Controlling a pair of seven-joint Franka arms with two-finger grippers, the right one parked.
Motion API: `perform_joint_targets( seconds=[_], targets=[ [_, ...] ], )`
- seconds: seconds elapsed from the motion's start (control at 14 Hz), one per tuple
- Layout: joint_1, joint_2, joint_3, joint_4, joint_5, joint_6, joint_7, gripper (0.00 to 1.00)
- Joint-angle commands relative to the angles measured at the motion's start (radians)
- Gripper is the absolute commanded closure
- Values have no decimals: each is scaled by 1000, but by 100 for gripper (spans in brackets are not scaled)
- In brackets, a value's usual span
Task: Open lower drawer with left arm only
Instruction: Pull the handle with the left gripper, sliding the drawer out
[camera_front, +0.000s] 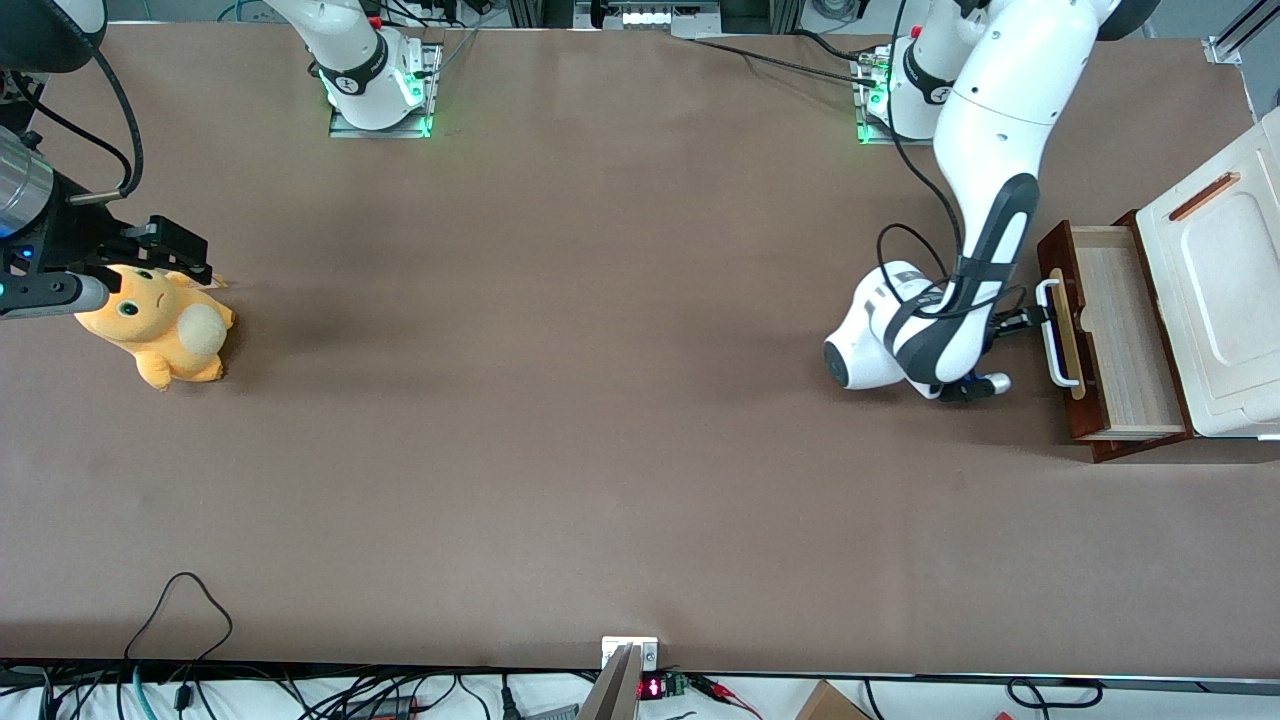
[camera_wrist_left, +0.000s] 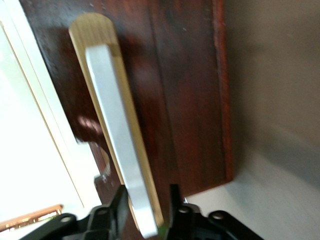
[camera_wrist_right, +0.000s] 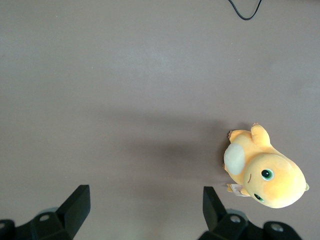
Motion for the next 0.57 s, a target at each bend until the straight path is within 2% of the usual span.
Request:
perform_joint_targets(
  seconds=[0.0, 0.5],
  targets=[
    [-17, 3, -2, 1, -31, -9, -13, 0],
    [-17, 3, -2, 2, -32, -9, -8, 0]
  ],
)
